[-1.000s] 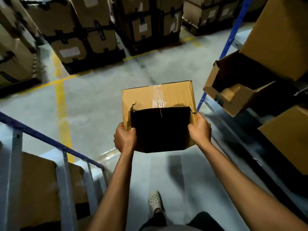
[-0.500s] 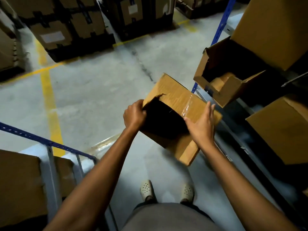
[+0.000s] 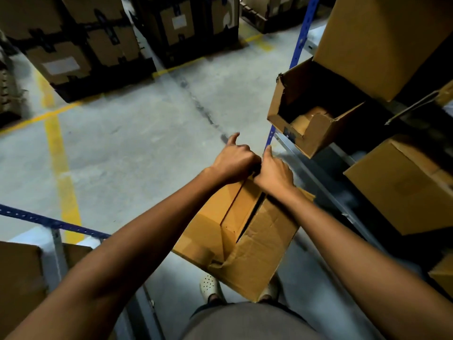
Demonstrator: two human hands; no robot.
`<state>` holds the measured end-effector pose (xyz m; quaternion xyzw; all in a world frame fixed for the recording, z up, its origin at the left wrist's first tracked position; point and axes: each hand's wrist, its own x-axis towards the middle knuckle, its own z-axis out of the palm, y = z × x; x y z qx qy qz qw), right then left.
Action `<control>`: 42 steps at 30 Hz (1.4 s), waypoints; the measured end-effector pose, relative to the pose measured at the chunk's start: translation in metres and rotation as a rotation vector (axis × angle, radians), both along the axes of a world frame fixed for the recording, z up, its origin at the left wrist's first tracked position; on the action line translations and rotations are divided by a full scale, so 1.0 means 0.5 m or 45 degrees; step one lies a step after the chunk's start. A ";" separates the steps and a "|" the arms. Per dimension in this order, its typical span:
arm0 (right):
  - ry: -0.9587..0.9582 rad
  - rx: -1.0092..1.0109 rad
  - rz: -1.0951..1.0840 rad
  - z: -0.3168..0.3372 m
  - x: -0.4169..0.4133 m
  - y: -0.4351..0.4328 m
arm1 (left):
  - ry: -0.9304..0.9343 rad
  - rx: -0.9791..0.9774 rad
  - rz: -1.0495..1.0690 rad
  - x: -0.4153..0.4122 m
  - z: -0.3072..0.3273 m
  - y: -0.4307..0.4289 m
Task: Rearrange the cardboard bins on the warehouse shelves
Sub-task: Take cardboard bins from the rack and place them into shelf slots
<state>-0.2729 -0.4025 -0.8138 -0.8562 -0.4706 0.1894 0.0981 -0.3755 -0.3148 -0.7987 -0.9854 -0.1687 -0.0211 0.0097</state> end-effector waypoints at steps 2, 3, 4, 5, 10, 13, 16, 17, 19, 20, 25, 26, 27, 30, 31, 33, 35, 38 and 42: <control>-0.010 -0.063 -0.006 -0.004 0.005 -0.007 | -0.096 0.003 -0.044 -0.003 -0.022 -0.003; -0.017 -0.079 -0.013 -0.006 0.001 -0.011 | -0.142 -0.016 -0.049 -0.004 -0.034 -0.008; -0.025 -0.073 -0.031 -0.011 -0.003 -0.013 | -0.184 -0.047 -0.033 -0.004 -0.043 -0.015; -0.035 -0.055 -0.063 -0.016 -0.008 -0.015 | -0.208 -0.087 0.005 -0.002 -0.050 -0.025; -0.007 -0.055 -0.407 -0.049 0.000 -0.028 | -0.232 -0.326 0.377 -0.009 -0.056 -0.067; 0.099 -0.007 -0.616 -0.067 0.009 -0.046 | -0.660 -0.460 0.607 -0.070 -0.065 -0.075; 0.174 0.050 -0.768 -0.079 0.004 -0.063 | -1.023 -0.397 0.958 -0.171 -0.091 -0.070; 0.186 0.065 -0.799 -0.081 -0.001 -0.067 | -1.039 -0.377 1.059 -0.202 -0.099 -0.065; 0.195 0.111 -0.818 -0.079 -0.016 -0.067 | -0.975 -0.486 1.245 -0.241 -0.108 -0.051; 0.197 0.143 -0.821 -0.078 -0.023 -0.065 | -0.920 -0.625 1.331 -0.249 -0.109 -0.043; 0.261 0.298 -0.900 -0.056 -0.055 -0.052 | -0.814 -1.016 1.492 -0.276 -0.102 -0.012; 0.277 0.331 -0.930 -0.051 -0.058 -0.053 | -0.805 -1.009 1.476 -0.282 -0.099 -0.009; 0.288 0.355 -0.957 -0.044 -0.060 -0.054 | -0.793 -0.993 1.458 -0.286 -0.096 -0.009; 0.308 0.406 -0.992 -0.025 -0.067 -0.059 | -0.784 -0.902 1.441 -0.285 -0.083 -0.013; 0.305 0.427 -0.994 -0.014 -0.070 -0.061 | -0.792 -0.863 1.447 -0.283 -0.075 -0.014; 0.300 0.456 -0.985 0.003 -0.073 -0.063 | -0.808 -0.804 1.460 -0.280 -0.059 -0.012; 0.305 0.490 -0.970 0.020 -0.070 -0.060 | -0.822 -0.764 1.450 -0.275 -0.043 -0.002; 0.303 0.580 -0.944 0.057 -0.068 -0.050 | -0.877 -0.726 1.410 -0.267 -0.004 0.018; 0.330 0.731 -0.886 0.122 -0.066 -0.044 | -0.982 -0.689 1.333 -0.257 0.072 0.041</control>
